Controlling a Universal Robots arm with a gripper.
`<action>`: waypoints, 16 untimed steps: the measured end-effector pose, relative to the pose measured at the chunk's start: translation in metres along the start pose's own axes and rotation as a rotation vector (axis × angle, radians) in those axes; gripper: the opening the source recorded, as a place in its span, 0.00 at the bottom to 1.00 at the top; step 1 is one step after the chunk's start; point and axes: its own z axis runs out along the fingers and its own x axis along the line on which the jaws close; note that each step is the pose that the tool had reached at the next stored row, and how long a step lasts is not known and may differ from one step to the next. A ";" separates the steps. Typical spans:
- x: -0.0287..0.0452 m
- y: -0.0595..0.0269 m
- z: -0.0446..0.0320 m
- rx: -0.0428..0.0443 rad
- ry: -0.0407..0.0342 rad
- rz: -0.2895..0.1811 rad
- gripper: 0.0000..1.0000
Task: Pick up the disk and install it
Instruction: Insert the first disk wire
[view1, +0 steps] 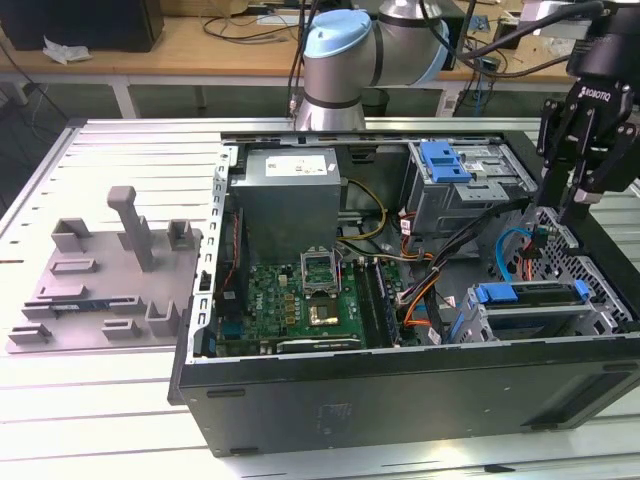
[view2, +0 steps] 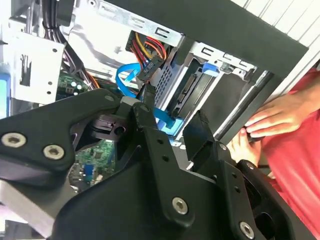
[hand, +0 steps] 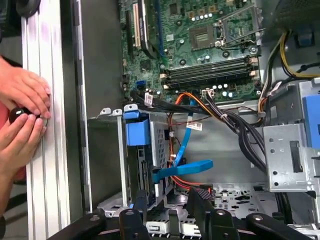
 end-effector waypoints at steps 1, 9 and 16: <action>-0.0004 -0.0005 0.0010 -0.0050 0.0006 0.015 0.50; -0.0060 -0.0183 0.0046 -0.0184 0.0478 0.079 0.50; -0.0316 -0.0222 0.0119 -0.0228 0.0594 0.097 0.49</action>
